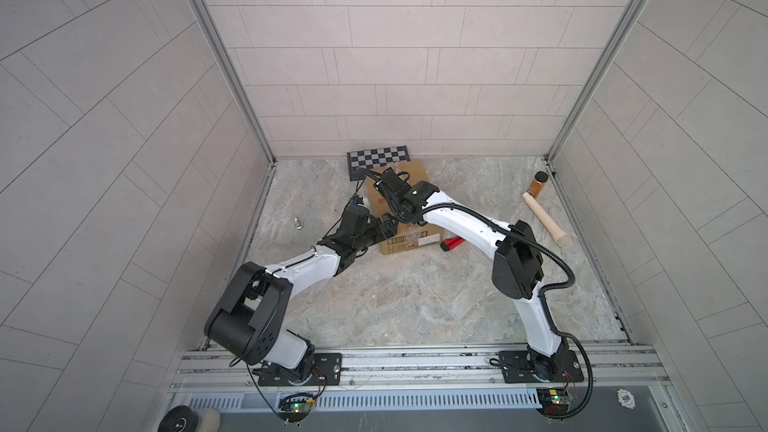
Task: Unpack the express box
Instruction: 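Move the open right gripper over the box's taped seam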
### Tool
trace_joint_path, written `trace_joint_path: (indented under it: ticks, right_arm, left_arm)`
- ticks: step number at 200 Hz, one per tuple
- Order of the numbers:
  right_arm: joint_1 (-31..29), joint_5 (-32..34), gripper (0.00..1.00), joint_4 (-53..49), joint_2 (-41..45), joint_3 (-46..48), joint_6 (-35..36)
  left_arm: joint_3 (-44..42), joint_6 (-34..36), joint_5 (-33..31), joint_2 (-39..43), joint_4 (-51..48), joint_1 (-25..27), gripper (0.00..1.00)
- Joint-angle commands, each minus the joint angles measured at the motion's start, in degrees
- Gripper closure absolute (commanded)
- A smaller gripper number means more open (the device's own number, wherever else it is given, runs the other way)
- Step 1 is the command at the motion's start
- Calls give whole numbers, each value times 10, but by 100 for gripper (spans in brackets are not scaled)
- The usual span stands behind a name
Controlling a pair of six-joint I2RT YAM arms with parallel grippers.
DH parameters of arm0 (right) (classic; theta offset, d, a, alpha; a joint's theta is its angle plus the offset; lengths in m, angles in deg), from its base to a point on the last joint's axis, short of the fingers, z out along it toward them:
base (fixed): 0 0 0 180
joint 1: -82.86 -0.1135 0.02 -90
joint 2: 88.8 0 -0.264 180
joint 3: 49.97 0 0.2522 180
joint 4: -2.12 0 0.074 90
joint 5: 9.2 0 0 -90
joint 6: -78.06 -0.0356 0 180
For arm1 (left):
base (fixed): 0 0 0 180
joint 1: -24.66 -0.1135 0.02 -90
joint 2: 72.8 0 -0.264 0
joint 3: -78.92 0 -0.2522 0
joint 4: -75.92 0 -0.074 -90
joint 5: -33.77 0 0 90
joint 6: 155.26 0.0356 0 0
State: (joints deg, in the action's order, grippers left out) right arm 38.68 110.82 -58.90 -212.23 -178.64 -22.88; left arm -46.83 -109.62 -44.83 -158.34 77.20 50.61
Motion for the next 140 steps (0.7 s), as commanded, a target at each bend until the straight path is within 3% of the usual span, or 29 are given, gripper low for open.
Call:
trace_joint_path:
  ticks: [1, 58, 75, 102, 140]
  right_arm:
    - [21, 61, 43, -49, -2, -20, 18]
    - [29, 66, 51, -71, 10, -51, 30]
    - [39, 33, 51, -77, 15, -50, 14]
    - [53, -51, 37, -54, 29, -29, -15]
    - [72, -141, 26, -24, 57, -6, -69]
  left_arm:
    - [-43, 14, -52, -41, -146, -4, 0]
    - [-48, 8, -60, -48, -149, -4, 0]
    - [-49, 5, -55, -46, -146, -3, 0]
    - [-49, 9, -28, -16, -120, -5, 0]
    - [0, 33, 12, 72, -126, -17, 0]
